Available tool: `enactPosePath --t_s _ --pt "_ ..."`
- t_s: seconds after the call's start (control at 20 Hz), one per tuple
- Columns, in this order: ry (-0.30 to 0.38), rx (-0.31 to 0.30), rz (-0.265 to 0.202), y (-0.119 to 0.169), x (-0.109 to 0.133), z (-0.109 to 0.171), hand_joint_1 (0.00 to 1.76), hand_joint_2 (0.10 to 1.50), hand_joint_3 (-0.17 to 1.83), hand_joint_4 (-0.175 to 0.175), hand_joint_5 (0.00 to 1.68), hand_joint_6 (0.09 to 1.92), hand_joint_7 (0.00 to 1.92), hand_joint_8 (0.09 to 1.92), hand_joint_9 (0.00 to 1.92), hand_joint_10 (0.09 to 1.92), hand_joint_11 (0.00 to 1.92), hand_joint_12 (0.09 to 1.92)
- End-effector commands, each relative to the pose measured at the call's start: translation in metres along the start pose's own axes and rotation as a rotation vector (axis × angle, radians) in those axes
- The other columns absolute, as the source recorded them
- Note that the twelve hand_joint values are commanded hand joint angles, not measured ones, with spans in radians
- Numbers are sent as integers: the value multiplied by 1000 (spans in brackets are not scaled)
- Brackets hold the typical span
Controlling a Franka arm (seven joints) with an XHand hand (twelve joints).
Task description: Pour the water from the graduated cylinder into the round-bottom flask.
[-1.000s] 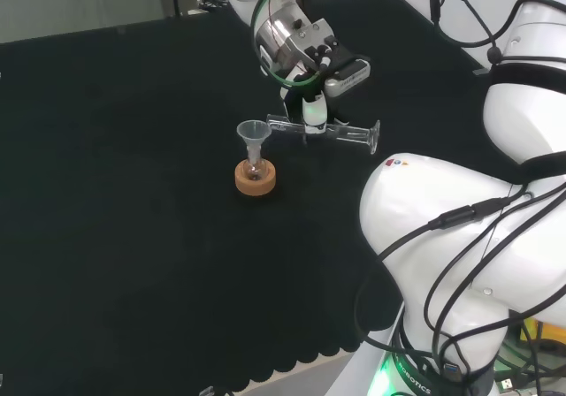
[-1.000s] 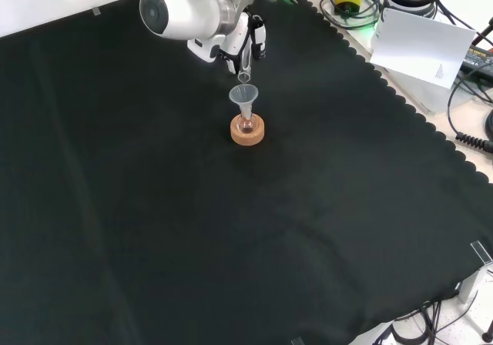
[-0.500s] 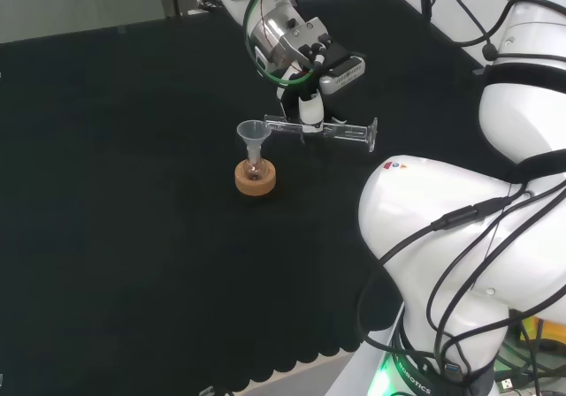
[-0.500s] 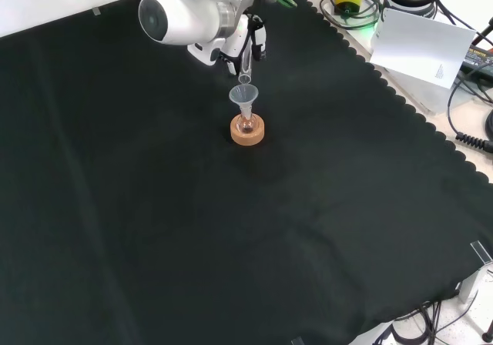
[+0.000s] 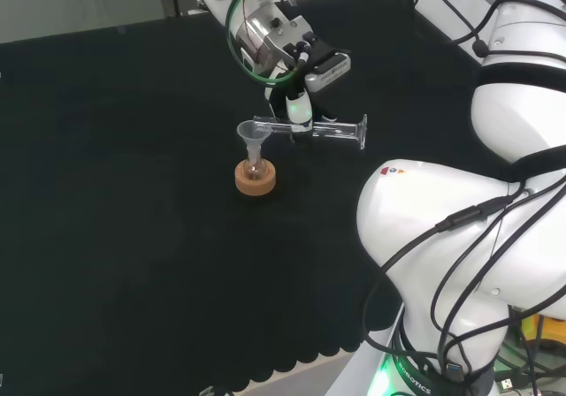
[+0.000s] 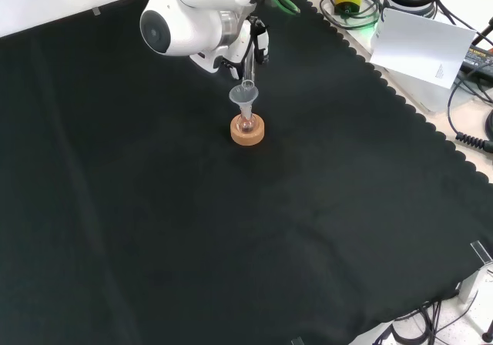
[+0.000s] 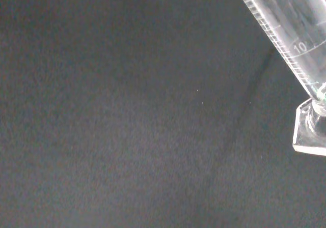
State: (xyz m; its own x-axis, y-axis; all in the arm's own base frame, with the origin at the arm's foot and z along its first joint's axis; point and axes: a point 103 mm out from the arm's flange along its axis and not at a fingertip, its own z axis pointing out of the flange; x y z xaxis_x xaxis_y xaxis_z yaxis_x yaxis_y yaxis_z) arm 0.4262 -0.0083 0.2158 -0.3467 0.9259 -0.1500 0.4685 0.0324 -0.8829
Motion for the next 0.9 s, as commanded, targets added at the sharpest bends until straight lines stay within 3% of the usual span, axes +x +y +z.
enactPosePath --t_s 0.05,0.9 --pt "-2 15 5 -3 -3 1 1118 1108 -2 -53 1010 972 1309 321 1546 87 1402 666" --pt "-31 54 36 -9 5 -10 1117 1107 -2 -50 1011 970 1318 313 1550 87 1407 665"
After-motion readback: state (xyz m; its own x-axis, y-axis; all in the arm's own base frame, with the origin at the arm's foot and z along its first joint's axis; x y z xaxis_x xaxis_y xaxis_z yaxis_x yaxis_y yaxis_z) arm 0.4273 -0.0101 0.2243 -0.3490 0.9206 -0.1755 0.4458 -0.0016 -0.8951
